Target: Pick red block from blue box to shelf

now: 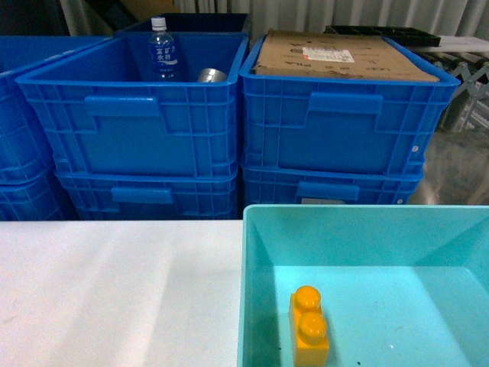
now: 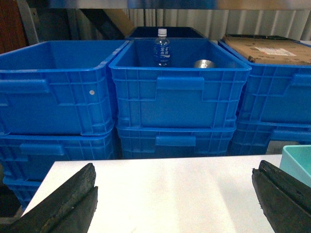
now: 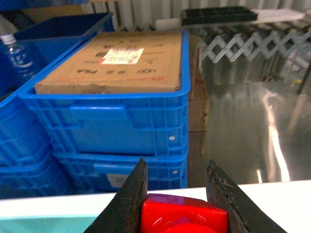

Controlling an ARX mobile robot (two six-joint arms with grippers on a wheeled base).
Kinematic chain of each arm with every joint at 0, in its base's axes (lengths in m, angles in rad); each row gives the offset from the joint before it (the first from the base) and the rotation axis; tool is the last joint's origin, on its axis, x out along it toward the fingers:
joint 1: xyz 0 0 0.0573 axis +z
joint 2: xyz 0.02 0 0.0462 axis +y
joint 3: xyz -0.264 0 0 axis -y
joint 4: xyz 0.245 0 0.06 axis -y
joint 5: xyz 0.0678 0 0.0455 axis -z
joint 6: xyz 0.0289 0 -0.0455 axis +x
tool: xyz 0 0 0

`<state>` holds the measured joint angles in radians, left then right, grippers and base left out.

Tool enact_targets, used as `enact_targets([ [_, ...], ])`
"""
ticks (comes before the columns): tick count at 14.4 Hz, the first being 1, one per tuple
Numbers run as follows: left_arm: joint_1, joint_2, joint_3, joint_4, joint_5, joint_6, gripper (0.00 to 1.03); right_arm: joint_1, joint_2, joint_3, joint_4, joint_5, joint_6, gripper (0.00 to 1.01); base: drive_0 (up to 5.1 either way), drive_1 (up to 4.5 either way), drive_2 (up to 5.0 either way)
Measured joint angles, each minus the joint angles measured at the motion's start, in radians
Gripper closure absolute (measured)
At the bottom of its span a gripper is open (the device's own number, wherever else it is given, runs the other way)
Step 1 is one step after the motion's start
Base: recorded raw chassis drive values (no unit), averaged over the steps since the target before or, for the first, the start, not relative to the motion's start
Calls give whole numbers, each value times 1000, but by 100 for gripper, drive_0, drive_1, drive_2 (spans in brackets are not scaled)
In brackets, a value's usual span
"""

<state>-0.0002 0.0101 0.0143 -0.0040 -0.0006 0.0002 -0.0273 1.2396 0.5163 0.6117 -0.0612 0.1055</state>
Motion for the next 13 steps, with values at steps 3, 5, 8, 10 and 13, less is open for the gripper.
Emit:
enact_targets([
  [3,0,0,0,0,0,0,5,16,-170,-114,-16,32,-31,73,0,0,0],
  [5,0,0,0,0,0,0,5,-6,-298,-154,-112,8,5,73,0,0,0],
  [8,0,0,0,0,0,0,5,-34,-468,-217,-210,-3,37,73,0,0,0],
  [10,0,0,0,0,0,0,5,-29,-525,-242,-216,3,14,73,0,0,0],
  [13,0,0,0,0,0,0,5,-11,-568,-260,-270,-3,-21,73,0,0,0],
])
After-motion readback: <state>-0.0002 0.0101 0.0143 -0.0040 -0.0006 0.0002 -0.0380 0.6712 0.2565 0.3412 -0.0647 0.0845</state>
